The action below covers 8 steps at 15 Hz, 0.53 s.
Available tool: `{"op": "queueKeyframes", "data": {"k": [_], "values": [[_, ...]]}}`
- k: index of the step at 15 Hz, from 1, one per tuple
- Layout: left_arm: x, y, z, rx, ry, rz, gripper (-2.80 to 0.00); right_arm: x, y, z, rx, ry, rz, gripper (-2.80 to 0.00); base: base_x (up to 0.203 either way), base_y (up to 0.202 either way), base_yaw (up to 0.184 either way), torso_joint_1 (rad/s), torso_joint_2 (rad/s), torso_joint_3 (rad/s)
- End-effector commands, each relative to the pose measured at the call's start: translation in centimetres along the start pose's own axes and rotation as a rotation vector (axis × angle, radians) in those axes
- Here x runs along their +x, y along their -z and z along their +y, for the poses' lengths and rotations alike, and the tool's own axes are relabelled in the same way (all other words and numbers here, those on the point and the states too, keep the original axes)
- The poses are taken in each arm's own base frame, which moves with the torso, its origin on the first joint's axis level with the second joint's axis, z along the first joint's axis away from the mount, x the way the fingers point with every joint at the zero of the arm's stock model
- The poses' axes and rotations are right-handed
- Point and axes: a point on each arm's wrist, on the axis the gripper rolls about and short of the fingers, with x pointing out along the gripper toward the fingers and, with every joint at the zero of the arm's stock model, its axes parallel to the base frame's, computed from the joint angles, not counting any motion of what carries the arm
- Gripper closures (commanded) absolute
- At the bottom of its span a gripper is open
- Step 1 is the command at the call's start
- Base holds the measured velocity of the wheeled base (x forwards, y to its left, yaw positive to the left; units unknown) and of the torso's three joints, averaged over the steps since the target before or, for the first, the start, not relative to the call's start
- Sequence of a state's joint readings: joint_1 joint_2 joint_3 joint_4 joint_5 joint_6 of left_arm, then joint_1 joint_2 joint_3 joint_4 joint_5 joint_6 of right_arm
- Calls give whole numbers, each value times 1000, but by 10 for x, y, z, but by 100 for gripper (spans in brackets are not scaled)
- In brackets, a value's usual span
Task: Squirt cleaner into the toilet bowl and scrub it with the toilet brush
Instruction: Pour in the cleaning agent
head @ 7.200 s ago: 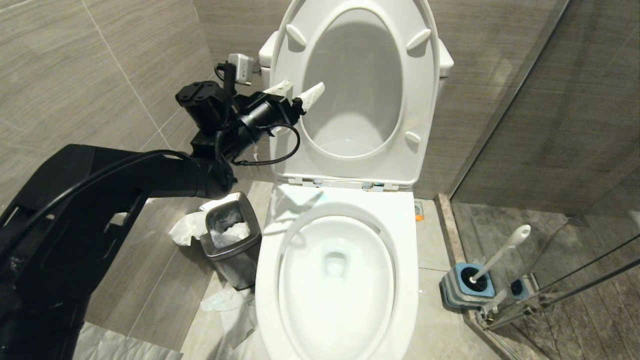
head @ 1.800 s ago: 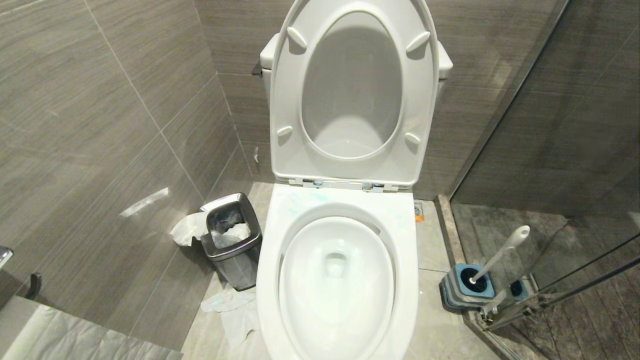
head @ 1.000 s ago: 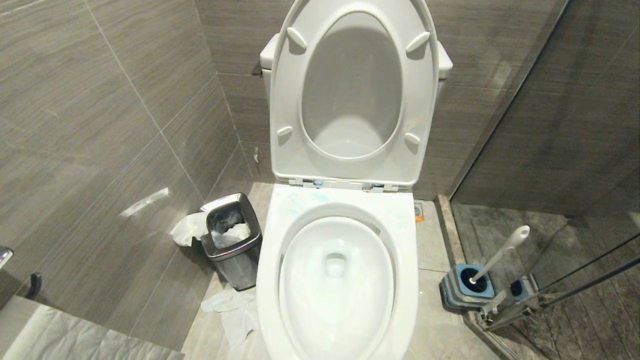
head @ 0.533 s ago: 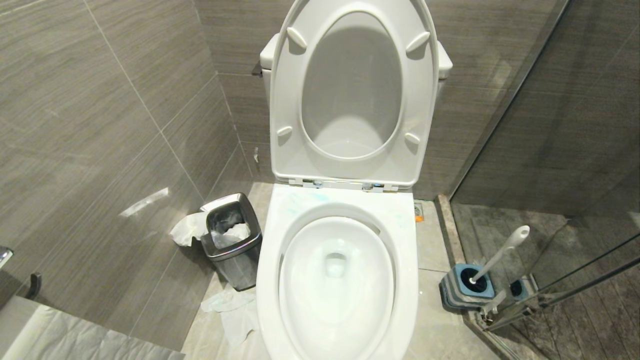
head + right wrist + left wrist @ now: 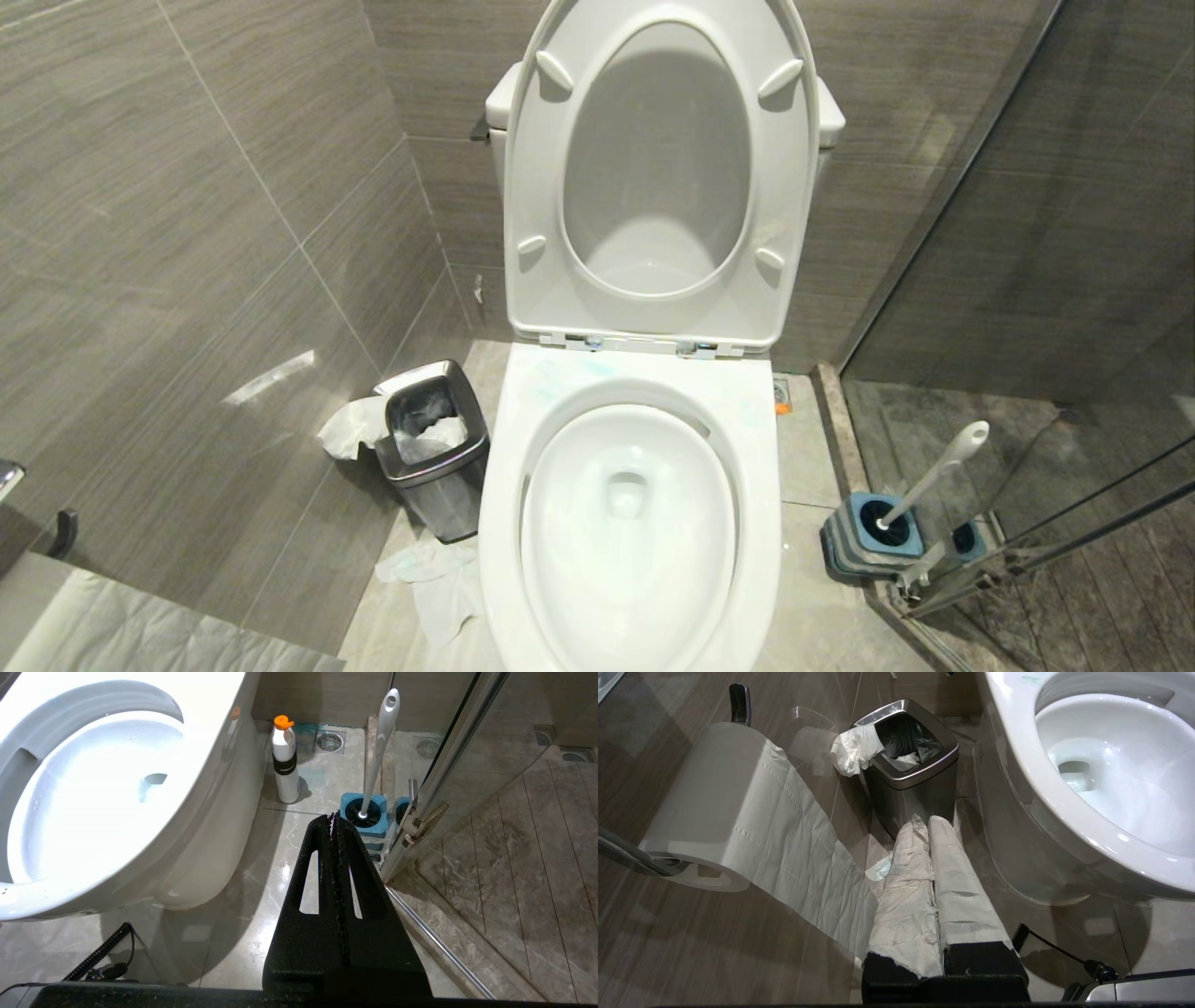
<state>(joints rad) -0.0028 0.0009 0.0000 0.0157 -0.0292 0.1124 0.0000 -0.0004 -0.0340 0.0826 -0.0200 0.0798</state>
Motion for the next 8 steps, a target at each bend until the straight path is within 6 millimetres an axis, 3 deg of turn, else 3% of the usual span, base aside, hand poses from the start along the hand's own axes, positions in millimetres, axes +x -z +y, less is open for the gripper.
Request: {"op": "queueKeyframes", "data": {"k": [1, 8], "values": [[0, 0, 0, 3, 2, 3, 0, 0, 0, 0, 0, 0, 1, 0, 0, 0, 0, 0, 0, 0], [0, 0, 0, -16, 7, 3, 0, 0, 0, 0, 0, 0, 1, 0, 0, 0, 0, 0, 0, 0]]}}
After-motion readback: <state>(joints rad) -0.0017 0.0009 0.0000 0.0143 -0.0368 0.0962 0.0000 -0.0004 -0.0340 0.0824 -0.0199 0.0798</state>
